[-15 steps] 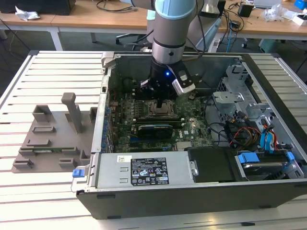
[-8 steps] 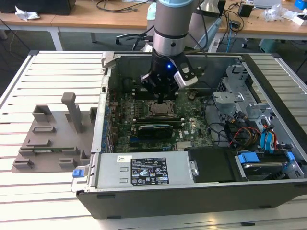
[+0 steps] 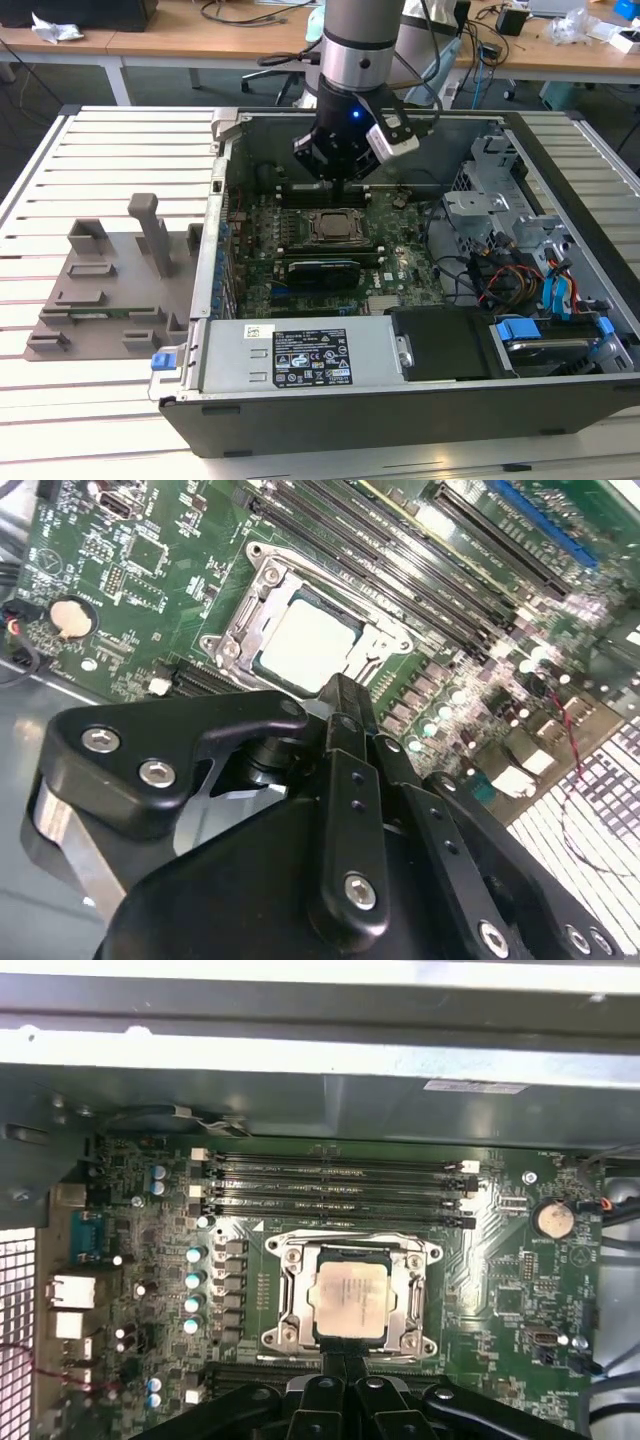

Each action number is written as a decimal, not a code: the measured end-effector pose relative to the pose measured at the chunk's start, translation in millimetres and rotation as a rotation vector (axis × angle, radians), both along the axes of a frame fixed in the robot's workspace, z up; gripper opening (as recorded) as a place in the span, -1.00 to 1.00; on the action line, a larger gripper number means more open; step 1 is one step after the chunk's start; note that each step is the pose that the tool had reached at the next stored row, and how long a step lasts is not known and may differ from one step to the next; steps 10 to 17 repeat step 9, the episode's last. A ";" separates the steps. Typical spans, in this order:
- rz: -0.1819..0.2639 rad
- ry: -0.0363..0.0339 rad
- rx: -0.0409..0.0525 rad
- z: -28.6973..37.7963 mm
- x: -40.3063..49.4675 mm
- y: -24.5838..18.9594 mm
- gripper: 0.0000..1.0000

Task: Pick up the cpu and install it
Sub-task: 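Install the second cpu locking lever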

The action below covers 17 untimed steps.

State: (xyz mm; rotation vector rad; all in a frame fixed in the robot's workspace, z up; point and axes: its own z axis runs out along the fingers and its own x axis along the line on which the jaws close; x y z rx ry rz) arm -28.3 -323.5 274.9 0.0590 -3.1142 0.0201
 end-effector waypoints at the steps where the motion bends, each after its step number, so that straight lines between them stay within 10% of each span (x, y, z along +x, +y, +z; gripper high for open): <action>1: 0.000 0.0000 -0.0013 2.4 0.0 0.1 -0.79; 17: 0.000 0.0000 -0.0019 4.3 0.0 0.1 -0.79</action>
